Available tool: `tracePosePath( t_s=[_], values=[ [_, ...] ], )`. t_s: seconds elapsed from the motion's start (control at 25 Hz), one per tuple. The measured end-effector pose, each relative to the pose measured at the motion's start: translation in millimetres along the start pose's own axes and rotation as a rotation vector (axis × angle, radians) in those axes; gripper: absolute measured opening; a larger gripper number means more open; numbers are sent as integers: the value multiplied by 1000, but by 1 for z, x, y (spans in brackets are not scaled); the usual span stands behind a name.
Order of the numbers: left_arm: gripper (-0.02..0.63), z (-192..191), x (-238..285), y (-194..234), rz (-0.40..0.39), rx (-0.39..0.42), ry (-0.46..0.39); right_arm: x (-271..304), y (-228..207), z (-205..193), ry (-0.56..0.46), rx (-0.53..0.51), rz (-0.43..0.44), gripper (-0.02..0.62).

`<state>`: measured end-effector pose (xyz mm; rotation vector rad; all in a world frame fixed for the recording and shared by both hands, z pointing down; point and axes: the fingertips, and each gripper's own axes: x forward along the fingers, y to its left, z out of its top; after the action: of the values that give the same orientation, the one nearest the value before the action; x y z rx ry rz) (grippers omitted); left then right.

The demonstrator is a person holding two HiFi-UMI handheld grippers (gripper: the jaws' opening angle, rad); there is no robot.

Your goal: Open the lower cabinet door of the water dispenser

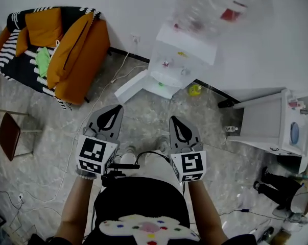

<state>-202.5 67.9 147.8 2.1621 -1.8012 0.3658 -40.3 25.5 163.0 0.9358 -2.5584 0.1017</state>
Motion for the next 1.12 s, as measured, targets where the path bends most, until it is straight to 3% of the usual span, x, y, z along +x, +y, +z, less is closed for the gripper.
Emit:
tracePosePath(
  t_s=[0.16, 0.44, 0.88, 1.12],
  values=[
    [14, 25, -9, 7, 20, 78, -49, -11, 6, 14, -36, -4, -9, 5],
    [14, 44, -20, 11, 8, 92, -74, -17, 3, 24, -59, 9, -36, 5],
    [14, 31, -40, 12, 0, 45, -40, -25, 3, 34, -54, 20, -54, 5],
    [14, 23, -44, 6, -14, 24, -37, -28, 3, 43, -113, -7, -53, 5]
  ],
)
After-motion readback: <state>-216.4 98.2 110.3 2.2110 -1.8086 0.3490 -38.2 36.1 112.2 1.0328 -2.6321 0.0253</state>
